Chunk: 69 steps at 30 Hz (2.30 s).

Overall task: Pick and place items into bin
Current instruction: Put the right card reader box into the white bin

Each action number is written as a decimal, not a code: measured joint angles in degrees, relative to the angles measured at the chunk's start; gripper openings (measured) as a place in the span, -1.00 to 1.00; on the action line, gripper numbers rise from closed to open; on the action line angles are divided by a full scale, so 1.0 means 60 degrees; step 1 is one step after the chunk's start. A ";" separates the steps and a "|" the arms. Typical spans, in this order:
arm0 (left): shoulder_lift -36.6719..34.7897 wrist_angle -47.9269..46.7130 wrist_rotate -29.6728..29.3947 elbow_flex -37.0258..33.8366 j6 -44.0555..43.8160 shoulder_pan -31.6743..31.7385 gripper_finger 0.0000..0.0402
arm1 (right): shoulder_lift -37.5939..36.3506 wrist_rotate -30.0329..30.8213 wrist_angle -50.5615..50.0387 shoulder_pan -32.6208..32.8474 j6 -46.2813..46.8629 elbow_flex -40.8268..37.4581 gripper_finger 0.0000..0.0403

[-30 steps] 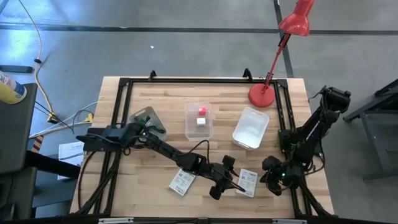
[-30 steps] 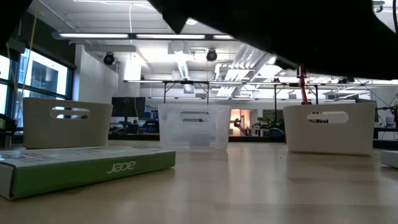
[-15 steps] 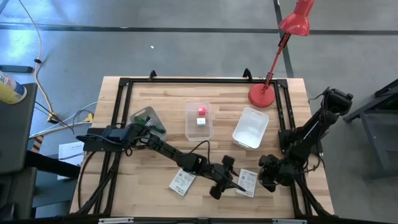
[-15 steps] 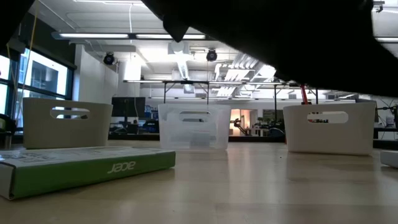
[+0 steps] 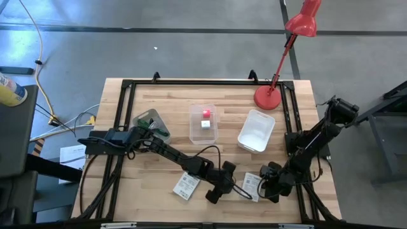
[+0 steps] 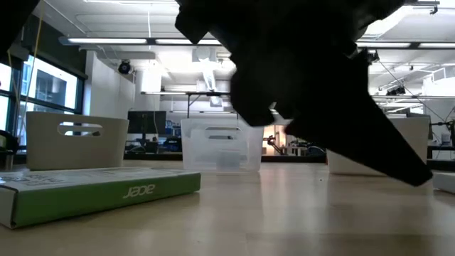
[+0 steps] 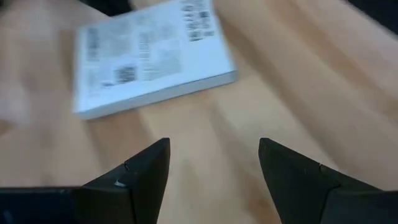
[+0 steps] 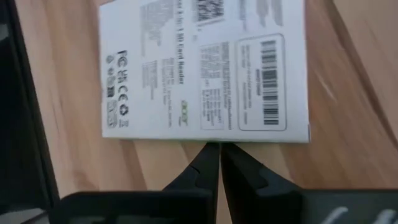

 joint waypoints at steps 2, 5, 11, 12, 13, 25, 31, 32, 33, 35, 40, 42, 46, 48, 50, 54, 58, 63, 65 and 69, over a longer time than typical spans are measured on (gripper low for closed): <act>-0.0004 -0.0153 0.0547 0.0000 -0.0117 -0.0007 0.16 | 0.0155 0.0064 -0.0173 -0.0109 -0.0153 0.0215 -0.94; -0.0013 -0.0352 0.0965 0.0000 -0.0271 -0.0009 0.16 | 0.0420 0.0038 -0.0382 -0.0404 -0.0526 0.0437 -0.94; -0.0015 -0.0573 0.0942 0.0004 -0.0411 -0.0007 0.16 | 0.0774 0.0025 -0.0325 -0.1203 -0.1498 0.0699 -0.94; -0.0015 -0.0571 0.0930 0.0004 -0.0412 -0.0007 0.16 | 0.0800 0.0082 -0.0301 -0.1319 -0.1655 0.0716 -0.94; -0.0015 -0.0572 0.0901 0.0004 -0.0414 -0.0007 0.16 | 0.0816 0.0187 -0.0310 -0.1416 -0.1802 0.0753 -0.94; -0.0015 -0.0536 0.0555 0.0007 -0.0899 -0.0007 0.16 | 0.0827 0.0088 -0.0176 -0.2089 -0.2423 0.0754 -0.94; -0.0018 -0.0678 0.0634 0.0171 -0.0940 -0.0054 0.16 | 0.0805 0.0058 -0.0428 -0.1861 -0.2094 0.0764 -0.94; -0.0018 -0.0685 0.0602 0.0246 -0.0943 -0.0069 0.16 | 0.0805 0.0057 -0.0413 -0.1837 -0.2097 0.0764 -0.94; -0.0028 -0.0725 0.0538 0.0315 -0.0942 -0.0081 0.16 | 0.0805 0.0043 -0.0388 -0.1829 -0.2097 0.0763 -0.94; -0.0040 -0.0796 0.0356 0.0411 -0.0946 -0.0139 0.16 | 0.0805 0.0001 -0.0321 -0.1828 -0.2099 0.0757 -0.94; -0.0040 -0.1118 0.0260 0.0437 -0.0992 -0.0144 0.16 | 0.0816 -0.0194 -0.0088 -0.1813 -0.2177 0.0746 -0.94; -0.0040 -0.1137 0.0128 0.0437 -0.1007 -0.0157 0.16 | 0.0816 -0.0195 -0.0091 -0.1813 -0.2174 0.0746 -0.94; -0.0040 -0.0885 -0.0459 0.0437 -0.1002 -0.0193 0.16 | 0.0816 -0.0119 -0.0088 -0.1813 -0.2155 0.0746 -0.94; -0.0040 -0.0721 -0.0816 0.0437 -0.0996 -0.0193 0.16 | 0.0816 -0.0065 -0.0079 -0.1813 -0.2085 0.0746 -0.94; -0.0040 -0.0506 -0.0955 0.0437 -0.0992 -0.0193 0.16 | 0.0816 -0.0015 -0.0055 -0.1813 -0.1996 0.0746 -0.94; -0.0029 -0.0263 -0.1355 0.0437 -0.1270 -0.0193 0.16 | 0.0816 -0.0002 0.0060 -0.1817 -0.1922 0.0746 -0.94; -0.0025 -0.0223 -0.1808 0.0437 -0.2030 -0.0189 0.15 | 0.0816 0.0112 0.0341 -0.1817 -0.1959 0.0746 -0.94; -0.0015 -0.0289 -0.1797 0.0437 -0.2719 -0.0217 0.15 | 0.0816 0.0165 0.0449 -0.1817 -0.1938 0.0746 -0.94; -0.0011 -0.0308 -0.1774 0.0437 -0.2766 -0.0286 0.15 | 0.0816 0.0222 0.0448 -0.1817 -0.1929 0.0746 -0.94; -0.0011 -0.0314 -0.1708 0.0437 -0.2776 -0.0480 0.15 | 0.0816 0.0238 0.0448 -0.1817 -0.1922 0.0746 -0.94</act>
